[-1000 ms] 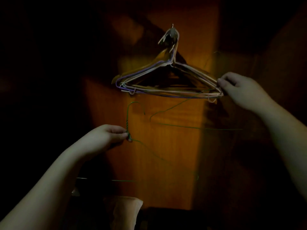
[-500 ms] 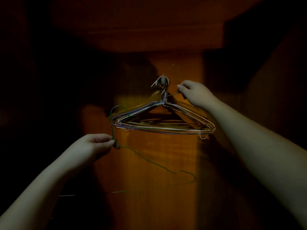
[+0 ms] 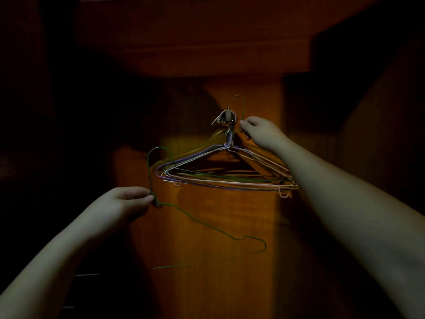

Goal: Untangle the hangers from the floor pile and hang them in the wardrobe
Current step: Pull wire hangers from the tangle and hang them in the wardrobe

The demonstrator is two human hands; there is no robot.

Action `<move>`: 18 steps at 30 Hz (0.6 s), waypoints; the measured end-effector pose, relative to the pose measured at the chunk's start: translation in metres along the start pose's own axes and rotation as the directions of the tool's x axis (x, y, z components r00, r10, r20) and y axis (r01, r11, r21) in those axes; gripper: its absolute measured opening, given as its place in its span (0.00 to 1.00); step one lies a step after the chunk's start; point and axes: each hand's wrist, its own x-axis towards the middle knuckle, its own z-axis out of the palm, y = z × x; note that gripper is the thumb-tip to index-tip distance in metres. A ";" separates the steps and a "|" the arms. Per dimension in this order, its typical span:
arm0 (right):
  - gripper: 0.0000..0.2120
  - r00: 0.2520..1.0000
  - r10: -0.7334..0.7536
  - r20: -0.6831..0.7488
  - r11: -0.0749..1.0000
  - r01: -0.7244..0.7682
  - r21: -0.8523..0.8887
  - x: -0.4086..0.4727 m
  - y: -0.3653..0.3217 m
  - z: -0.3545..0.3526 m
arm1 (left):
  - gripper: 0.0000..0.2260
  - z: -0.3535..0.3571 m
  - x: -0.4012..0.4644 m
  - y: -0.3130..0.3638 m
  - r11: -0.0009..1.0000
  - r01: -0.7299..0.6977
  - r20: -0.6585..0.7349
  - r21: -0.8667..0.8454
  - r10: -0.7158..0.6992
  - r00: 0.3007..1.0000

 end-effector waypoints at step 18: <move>0.13 0.999 -0.001 0.049 0.980 0.011 -0.197 0.007 0.005 0.029 | 0.14 -0.004 0.004 -0.010 1.000 0.005 0.030 -0.018 -0.005 1.000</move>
